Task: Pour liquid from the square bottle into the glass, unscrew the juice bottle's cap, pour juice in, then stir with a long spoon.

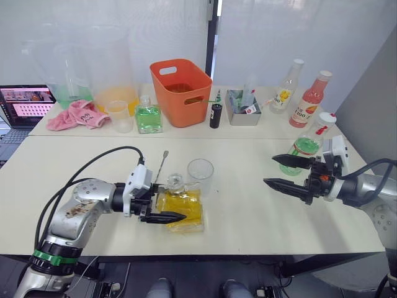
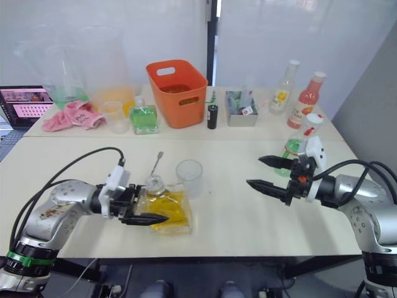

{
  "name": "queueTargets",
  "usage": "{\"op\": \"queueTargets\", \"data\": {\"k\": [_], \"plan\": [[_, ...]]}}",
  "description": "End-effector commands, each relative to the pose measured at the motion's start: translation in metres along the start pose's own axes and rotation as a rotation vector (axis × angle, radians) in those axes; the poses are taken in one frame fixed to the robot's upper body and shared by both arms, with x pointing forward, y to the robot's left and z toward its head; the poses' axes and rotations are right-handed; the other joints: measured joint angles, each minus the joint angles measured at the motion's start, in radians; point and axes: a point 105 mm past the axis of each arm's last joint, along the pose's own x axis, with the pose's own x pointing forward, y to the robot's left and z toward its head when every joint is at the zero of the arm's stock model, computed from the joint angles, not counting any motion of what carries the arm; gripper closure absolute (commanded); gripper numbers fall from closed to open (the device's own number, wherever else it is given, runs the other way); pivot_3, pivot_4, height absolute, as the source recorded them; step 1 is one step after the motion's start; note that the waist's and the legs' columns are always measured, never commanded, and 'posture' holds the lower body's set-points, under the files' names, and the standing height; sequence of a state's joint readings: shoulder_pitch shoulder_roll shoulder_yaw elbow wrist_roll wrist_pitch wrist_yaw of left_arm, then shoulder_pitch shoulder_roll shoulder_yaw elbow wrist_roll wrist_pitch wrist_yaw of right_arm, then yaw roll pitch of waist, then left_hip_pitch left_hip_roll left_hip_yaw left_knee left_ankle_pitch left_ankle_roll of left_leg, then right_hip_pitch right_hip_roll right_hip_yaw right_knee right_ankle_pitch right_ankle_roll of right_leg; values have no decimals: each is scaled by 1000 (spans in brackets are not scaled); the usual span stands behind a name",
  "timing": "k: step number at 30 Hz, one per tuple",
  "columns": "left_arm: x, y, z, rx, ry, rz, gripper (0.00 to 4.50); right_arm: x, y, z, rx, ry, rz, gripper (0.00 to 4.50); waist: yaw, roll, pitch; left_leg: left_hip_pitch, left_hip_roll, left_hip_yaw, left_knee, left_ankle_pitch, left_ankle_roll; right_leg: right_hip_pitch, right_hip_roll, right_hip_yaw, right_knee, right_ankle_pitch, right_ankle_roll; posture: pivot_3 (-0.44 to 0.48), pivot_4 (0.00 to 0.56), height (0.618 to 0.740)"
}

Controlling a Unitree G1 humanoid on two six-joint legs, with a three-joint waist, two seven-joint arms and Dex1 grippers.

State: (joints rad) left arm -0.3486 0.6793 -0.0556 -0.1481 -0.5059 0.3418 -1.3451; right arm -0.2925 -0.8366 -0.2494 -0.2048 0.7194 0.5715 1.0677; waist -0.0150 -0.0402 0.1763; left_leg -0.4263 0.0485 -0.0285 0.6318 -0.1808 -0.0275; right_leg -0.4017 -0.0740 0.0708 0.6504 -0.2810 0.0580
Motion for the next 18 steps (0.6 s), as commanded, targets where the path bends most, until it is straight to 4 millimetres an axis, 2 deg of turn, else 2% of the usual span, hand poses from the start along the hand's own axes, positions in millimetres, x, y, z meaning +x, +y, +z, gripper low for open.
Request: {"op": "queueTargets", "data": {"k": [1,5,10,17,18], "plan": [[12,4,9,91,-34,7,1690,-3,6,11,-37,-2,9,0,1,0,0,0,0,0,0,0,0,0,0,0,0,0,0,0,150,739],[20,7,-8,133,24,15,1690,-3,8,13,-35,-3,9,0,4,2,-1,1,0,0,1,0,0,1,0,0,0,0,0,0,150,739],[23,6,-14,132,12,5,1690,-2,9,14,-35,-11,-4,0,5,3,0,10,0,0,1,0,0,13,0,0,-2,0,1,0,150,739],[21,5,-11,129,-9,0,1690,-4,10,14,-28,-14,-12,0,4,4,-1,11,0,0,1,0,0,13,0,0,-2,1,1,0,150,739],[19,6,-8,116,-17,-1,1190,-4,10,13,-27,-14,-10,0,4,4,-1,11,0,0,1,0,0,13,0,0,-2,1,1,0,150,739]]}}
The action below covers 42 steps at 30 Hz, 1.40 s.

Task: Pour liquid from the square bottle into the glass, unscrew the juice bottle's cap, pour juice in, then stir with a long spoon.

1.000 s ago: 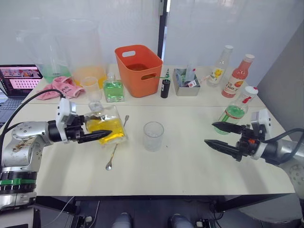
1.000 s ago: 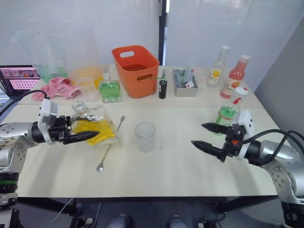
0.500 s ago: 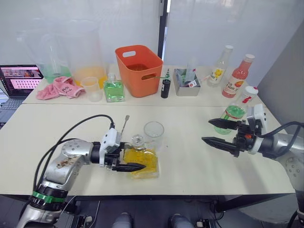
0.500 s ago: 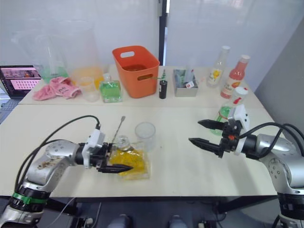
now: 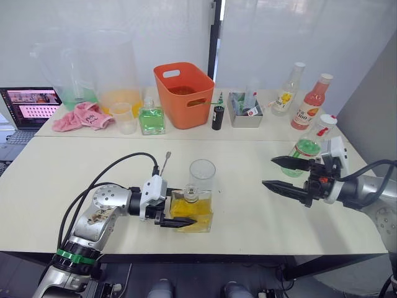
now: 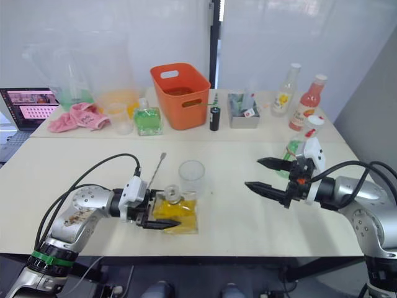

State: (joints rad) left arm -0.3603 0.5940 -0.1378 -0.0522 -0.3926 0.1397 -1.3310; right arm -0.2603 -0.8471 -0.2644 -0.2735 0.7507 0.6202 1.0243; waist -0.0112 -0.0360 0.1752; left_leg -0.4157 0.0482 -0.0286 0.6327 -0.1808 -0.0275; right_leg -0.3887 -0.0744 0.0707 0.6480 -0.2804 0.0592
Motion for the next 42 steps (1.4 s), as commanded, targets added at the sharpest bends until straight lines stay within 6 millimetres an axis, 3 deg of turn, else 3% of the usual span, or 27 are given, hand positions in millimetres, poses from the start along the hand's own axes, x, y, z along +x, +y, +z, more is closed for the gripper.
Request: {"op": "queueTargets", "data": {"k": [1,3,10,25,30,39,42], "plan": [[-4,4,11,-3,-26,6,679,-5,3,11,-39,-30,0,0,-1,0,0,0,0,0,0,0,0,0,0,0,0,0,0,0,150,739],[-7,5,17,-19,-36,2,69,-5,4,10,-40,-30,9,0,-2,0,0,0,0,0,0,0,0,0,0,0,0,0,0,0,150,739],[-15,6,37,-75,-47,-34,69,-6,6,8,-42,-26,22,0,-3,0,0,0,0,0,0,0,0,-1,0,0,0,0,0,0,150,739],[1,-2,32,-76,-53,-61,69,-7,6,10,-49,-30,0,0,-2,0,0,-1,0,0,0,0,0,-1,0,0,-1,0,0,0,150,739],[3,-4,25,-56,-24,-74,1588,-7,6,10,-49,-30,0,0,-2,0,0,-1,0,0,0,0,0,-1,0,0,-1,0,0,0,150,739],[6,-3,23,-32,-31,-65,1646,1,12,14,-56,-36,16,0,0,0,0,-1,0,0,0,0,0,0,0,0,-1,0,0,0,150,739],[6,-1,21,-26,-35,-56,1646,21,45,28,-18,-49,157,0,-2,0,0,-1,0,0,0,0,0,0,0,0,-1,0,0,0,150,739]]}}
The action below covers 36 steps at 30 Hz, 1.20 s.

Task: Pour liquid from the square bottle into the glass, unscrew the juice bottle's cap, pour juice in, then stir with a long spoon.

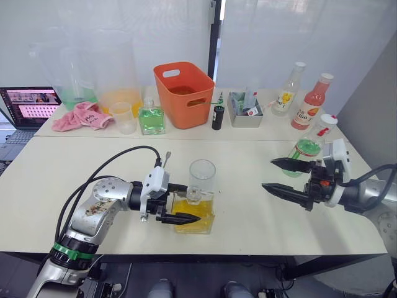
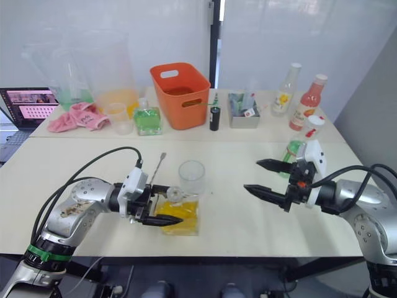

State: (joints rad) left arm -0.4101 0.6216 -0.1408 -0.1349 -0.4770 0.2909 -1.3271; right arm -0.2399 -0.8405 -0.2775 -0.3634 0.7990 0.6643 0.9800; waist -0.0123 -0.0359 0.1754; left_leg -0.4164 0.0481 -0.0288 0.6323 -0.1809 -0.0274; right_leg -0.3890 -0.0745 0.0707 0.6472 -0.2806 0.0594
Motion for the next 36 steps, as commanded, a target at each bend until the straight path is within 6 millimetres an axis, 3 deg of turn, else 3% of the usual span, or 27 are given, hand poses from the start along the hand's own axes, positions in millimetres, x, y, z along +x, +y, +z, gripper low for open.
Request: {"op": "queueTargets", "data": {"k": [1,8,14,22,25,33,36], "plan": [[2,-1,-2,16,-5,-6,1646,24,43,25,0,-38,188,0,-1,1,0,0,0,0,0,0,0,0,0,0,0,0,0,0,150,739],[3,-2,-2,17,-2,-20,1646,63,88,32,13,-23,354,0,-1,0,0,0,0,0,0,0,0,0,0,0,0,0,0,0,150,739],[6,-3,-2,18,-3,-34,1646,99,85,22,-17,-6,316,0,0,0,0,-1,0,-1,0,0,0,0,0,0,0,0,0,0,150,739],[7,-3,-2,16,1,-35,1646,110,81,23,-58,-25,301,0,2,0,0,-1,0,-1,0,0,0,-1,0,-1,0,0,0,0,150,739],[6,-3,-1,15,3,-33,1646,112,82,24,-64,-36,301,745,2,0,0,-1,0,-1,0,0,0,-1,0,-1,0,0,0,0,150,739],[6,-4,-1,12,5,-36,1646,113,85,28,-75,-58,304,3418,1,0,0,-1,0,-1,0,0,0,-1,0,-1,0,0,0,0,150,739],[6,-5,-1,10,5,-40,1646,111,86,31,-85,-70,305,3434,0,0,0,-1,0,-1,0,0,0,-1,0,-1,0,0,0,0,150,739]]}}
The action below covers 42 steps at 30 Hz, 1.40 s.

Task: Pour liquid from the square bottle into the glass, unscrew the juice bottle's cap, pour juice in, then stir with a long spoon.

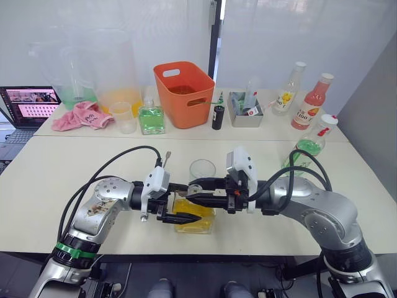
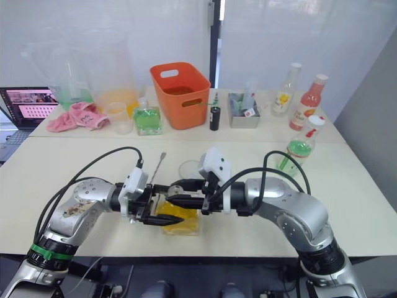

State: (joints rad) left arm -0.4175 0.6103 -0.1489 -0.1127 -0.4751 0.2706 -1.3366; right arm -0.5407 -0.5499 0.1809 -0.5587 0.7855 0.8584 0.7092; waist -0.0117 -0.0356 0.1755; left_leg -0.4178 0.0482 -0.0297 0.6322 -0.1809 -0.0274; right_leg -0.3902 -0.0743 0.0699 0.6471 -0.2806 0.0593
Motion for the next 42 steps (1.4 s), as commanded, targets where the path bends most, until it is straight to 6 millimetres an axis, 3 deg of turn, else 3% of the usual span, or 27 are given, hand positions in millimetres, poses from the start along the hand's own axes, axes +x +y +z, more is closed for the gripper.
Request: {"op": "queueTargets", "data": {"k": [1,12,20,23,26,29,31,33,38,42], "plan": [[4,-6,0,6,15,-31,1646,-4,1,20,-83,-58,-22,3434,0,0,0,0,0,0,0,0,0,0,0,0,0,0,0,0,150,739],[4,-8,-2,1,23,-38,1647,-34,1,63,-167,-204,-142,3434,-1,0,0,-8,0,0,1,0,0,-9,0,0,2,0,0,0,150,739],[7,-9,-3,-2,21,-47,1647,-53,-3,65,-131,-220,-259,3434,0,0,0,-6,0,0,0,0,0,-6,0,0,1,0,0,0,150,739],[7,-8,-3,0,19,-49,1647,-85,-23,44,-85,-158,-455,3434,5,0,0,-6,0,-1,0,0,0,-5,0,0,0,0,0,0,150,739],[7,-7,-3,1,18,-48,1647,-133,-42,10,-24,-104,-720,3434,6,0,0,-6,0,-1,0,0,1,-4,0,0,-1,0,0,0,150,739],[7,-7,-3,1,16,-49,1647,-176,-53,-25,18,-56,-967,3434,5,1,-1,-5,0,-1,-1,0,1,-4,0,0,-1,0,0,0,150,739],[7,-8,-3,1,14,-51,1647,-192,-55,-43,24,-28,-1064,3434,-1,1,-1,-4,0,-1,0,0,1,-3,0,0,-1,0,0,0,150,739],[8,-8,-3,1,12,-53,1647,-215,-58,-74,53,-9,-1220,3434,-2,2,-2,-3,0,0,0,0,1,-2,0,1,-1,0,0,0,150,739],[9,-8,-3,2,8,-56,1647,-242,-60,-116,67,-1,-1431,3434,-3,5,-3,-1,-1,0,0,0,1,0,0,1,-1,0,0,0,150,739],[9,-7,-3,2,10,-54,1647,-244,-62,-136,100,5,-1471,3434,-3,8,-4,0,-1,0,-1,0,1,0,0,1,-1,0,0,0,150,739]]}}
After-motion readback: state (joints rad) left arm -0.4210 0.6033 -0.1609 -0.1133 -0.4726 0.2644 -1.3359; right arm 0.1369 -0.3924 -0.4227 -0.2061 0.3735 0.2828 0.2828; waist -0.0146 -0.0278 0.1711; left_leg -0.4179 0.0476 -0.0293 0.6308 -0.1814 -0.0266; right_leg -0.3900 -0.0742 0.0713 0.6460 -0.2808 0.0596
